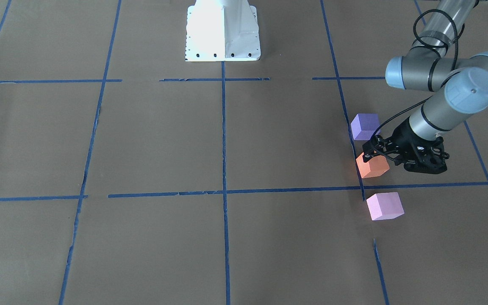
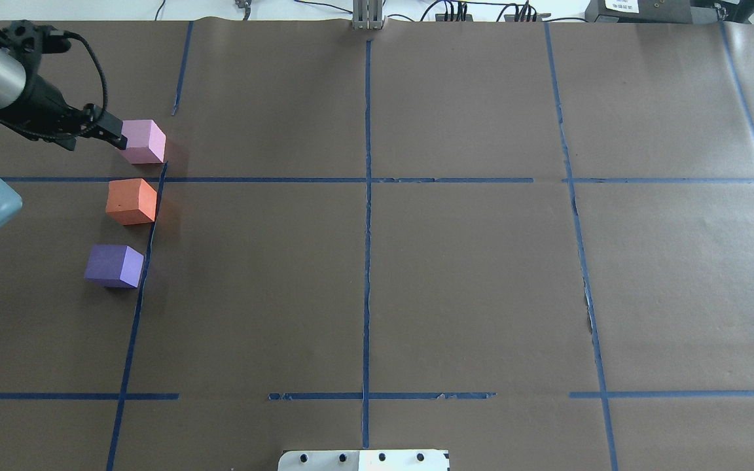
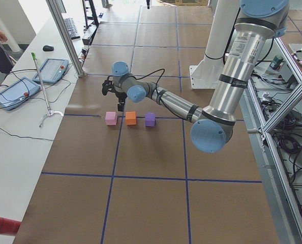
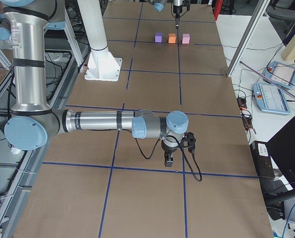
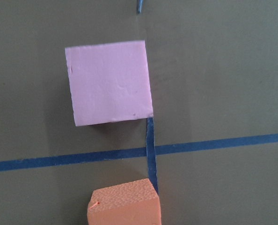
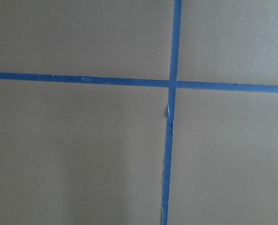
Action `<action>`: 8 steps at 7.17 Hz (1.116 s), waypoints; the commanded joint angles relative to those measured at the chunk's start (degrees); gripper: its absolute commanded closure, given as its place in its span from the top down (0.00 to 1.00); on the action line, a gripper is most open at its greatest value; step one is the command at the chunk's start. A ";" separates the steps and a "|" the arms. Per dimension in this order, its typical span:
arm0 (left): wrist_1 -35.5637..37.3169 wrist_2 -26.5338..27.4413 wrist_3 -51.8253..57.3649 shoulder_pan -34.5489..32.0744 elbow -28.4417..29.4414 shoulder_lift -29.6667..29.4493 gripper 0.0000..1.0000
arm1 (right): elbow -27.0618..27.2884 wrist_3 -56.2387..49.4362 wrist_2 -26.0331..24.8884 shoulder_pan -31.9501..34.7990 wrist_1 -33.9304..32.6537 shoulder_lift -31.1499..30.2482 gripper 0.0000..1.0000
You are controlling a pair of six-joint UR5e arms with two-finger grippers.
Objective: Arrange blocks in a line
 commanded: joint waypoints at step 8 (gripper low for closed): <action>9.60 -7.55 56.25 -30.26 15.44 8.94 1.00 | 0.00 0.00 0.00 0.00 0.00 0.00 1.00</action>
